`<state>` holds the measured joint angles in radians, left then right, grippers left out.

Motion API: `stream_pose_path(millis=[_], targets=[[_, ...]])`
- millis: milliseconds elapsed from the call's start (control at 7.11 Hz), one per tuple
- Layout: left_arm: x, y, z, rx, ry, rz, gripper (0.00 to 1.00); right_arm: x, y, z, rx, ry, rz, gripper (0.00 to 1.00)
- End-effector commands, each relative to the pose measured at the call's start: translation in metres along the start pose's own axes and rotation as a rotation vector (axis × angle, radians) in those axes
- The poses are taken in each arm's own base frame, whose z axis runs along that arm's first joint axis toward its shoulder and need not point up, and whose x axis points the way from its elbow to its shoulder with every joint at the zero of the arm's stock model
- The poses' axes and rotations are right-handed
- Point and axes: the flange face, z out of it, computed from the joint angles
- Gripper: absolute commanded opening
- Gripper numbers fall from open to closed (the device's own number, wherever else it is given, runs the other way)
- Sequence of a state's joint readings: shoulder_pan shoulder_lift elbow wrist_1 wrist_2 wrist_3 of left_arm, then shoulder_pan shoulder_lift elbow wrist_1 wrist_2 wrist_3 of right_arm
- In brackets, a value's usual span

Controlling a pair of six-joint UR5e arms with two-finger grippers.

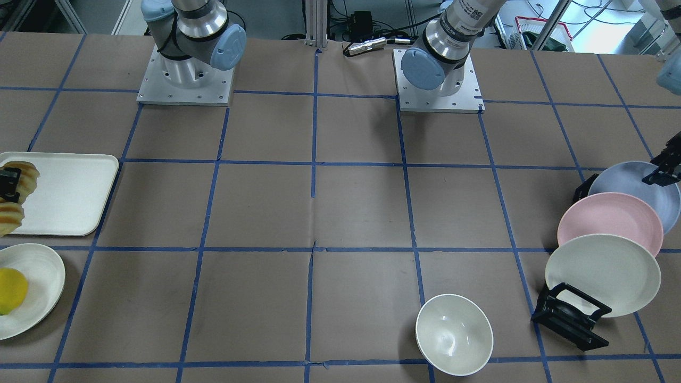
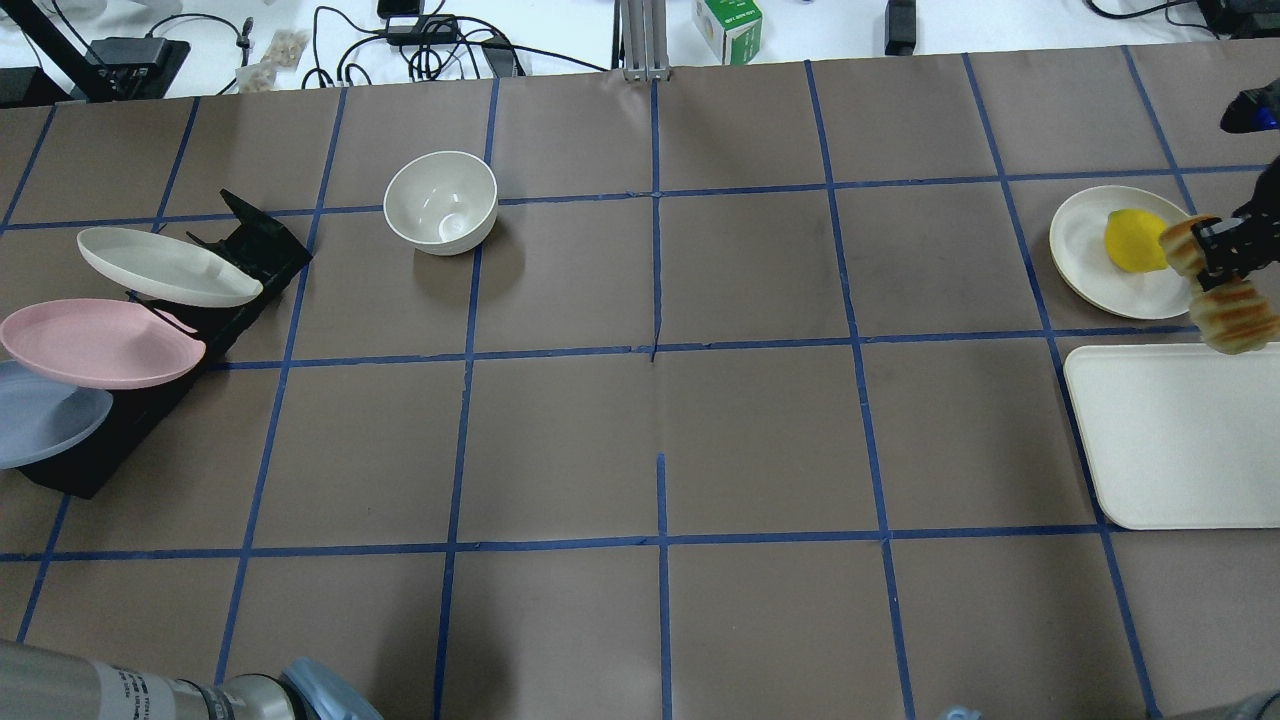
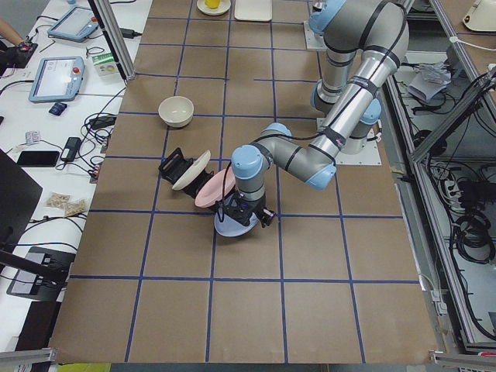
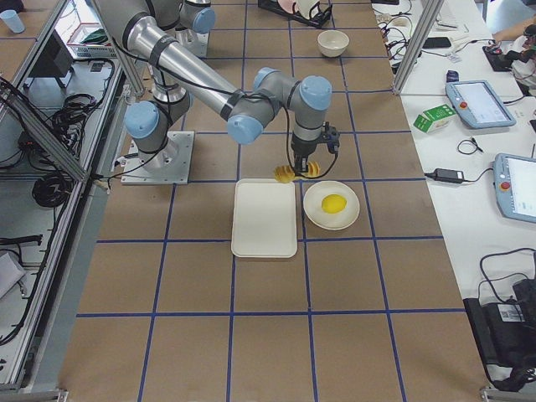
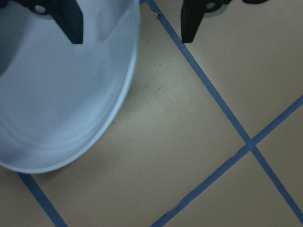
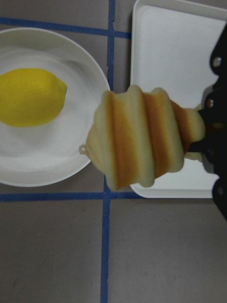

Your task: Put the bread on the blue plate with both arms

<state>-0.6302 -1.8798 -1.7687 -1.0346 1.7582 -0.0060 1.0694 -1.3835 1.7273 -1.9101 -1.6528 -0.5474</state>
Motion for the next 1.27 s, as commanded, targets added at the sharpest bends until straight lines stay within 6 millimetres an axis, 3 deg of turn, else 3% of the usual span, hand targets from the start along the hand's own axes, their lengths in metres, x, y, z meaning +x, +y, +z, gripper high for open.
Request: stream_pose_path(millis=[0, 141, 422, 562, 703, 844, 1125], targets=[[-0.001, 0.001, -0.002, 0.0, -0.001, 0.0, 0.45, -0.055, -0.016, -0.009, 0.02, -0.021, 0.022, 0.0], [-0.002, 0.001, -0.004, 0.003, -0.001, 0.0, 0.45, -0.057, -0.016, -0.01, 0.024, -0.024, 0.019, 0.0], [-0.002, 0.002, -0.007, 0.006, -0.001, -0.001, 0.34, -0.062, -0.017, -0.013, 0.035, -0.037, 0.014, 0.0], [-0.002, 0.003, -0.007, -0.003, -0.001, 0.002, 0.19, -0.062, -0.017, -0.013, 0.035, -0.037, 0.016, 0.0], [-0.003, 0.005, -0.009, -0.014, -0.003, 0.003, 0.13, -0.066, -0.015, -0.019, 0.047, -0.037, 0.015, 0.0], [-0.003, 0.005, -0.01, -0.011, -0.004, 0.002, 0.12, -0.086, -0.018, -0.023, 0.058, -0.047, 0.041, 0.0], [-0.004, 0.005, -0.014, -0.021, -0.006, 0.006, 0.04, -0.149, -0.024, -0.029, 0.06, -0.049, 0.062, 0.0]])
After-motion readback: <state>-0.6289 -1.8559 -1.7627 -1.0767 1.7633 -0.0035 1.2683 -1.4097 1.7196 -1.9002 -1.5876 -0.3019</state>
